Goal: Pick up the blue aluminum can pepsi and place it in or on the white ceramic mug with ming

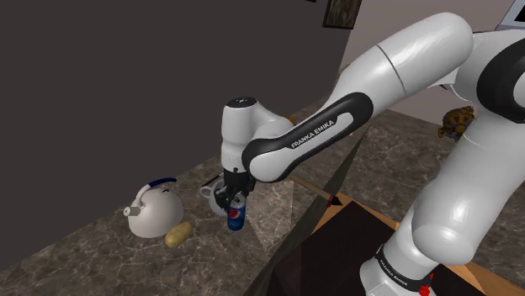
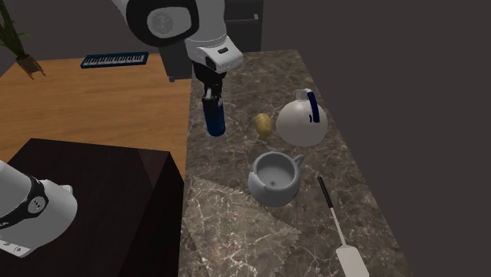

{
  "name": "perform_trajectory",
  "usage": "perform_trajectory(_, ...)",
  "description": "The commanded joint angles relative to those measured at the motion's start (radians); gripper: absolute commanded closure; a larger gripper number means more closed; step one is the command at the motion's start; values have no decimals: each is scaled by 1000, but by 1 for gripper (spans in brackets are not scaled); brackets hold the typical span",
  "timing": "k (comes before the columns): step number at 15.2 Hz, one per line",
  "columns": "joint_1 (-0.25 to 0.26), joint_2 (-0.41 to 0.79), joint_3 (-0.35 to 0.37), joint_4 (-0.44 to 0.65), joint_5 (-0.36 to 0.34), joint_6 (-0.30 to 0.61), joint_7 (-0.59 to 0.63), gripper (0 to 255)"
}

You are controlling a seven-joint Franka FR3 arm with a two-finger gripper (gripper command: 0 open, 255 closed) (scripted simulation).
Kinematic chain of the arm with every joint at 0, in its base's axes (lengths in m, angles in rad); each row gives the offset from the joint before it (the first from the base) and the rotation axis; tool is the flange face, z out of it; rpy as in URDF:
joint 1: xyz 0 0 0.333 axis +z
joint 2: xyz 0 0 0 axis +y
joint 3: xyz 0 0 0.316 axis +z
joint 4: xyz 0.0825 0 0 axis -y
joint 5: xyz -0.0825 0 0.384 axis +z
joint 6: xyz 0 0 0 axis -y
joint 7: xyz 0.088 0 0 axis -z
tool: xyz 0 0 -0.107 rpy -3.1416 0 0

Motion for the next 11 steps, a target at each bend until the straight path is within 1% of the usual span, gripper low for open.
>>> perform_trajectory(1,-1,-27,1,6,18,-29,-13,255)
perform_trajectory(4,-2,-48,1,17,32,-59,-23,255)
perform_trajectory(11,-61,98,-64,228,-41,-137,-107,255)
